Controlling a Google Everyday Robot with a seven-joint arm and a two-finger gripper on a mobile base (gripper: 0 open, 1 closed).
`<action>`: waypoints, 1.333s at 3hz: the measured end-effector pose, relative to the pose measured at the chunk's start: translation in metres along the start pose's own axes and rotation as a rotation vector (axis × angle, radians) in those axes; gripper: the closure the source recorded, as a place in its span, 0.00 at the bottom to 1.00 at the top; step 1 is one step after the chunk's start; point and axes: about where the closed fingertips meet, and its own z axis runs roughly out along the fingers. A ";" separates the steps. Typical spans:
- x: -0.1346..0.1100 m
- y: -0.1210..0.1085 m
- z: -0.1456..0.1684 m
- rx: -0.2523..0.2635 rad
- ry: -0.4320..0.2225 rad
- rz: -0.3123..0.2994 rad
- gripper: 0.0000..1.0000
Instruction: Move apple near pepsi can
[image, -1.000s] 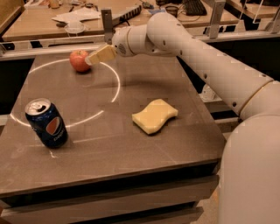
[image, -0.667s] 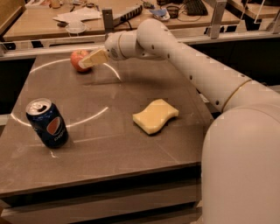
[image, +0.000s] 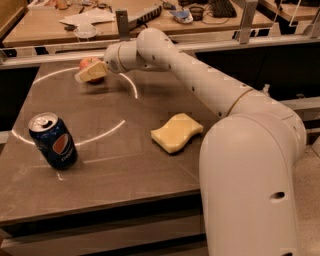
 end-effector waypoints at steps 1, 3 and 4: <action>0.006 0.006 0.010 -0.019 0.012 0.011 0.26; -0.013 -0.003 -0.027 -0.019 0.043 -0.033 0.88; -0.028 0.003 -0.082 -0.022 0.033 -0.088 1.00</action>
Offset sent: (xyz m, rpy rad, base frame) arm -0.0008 0.0016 -0.0145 -0.0372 0.0398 0.0237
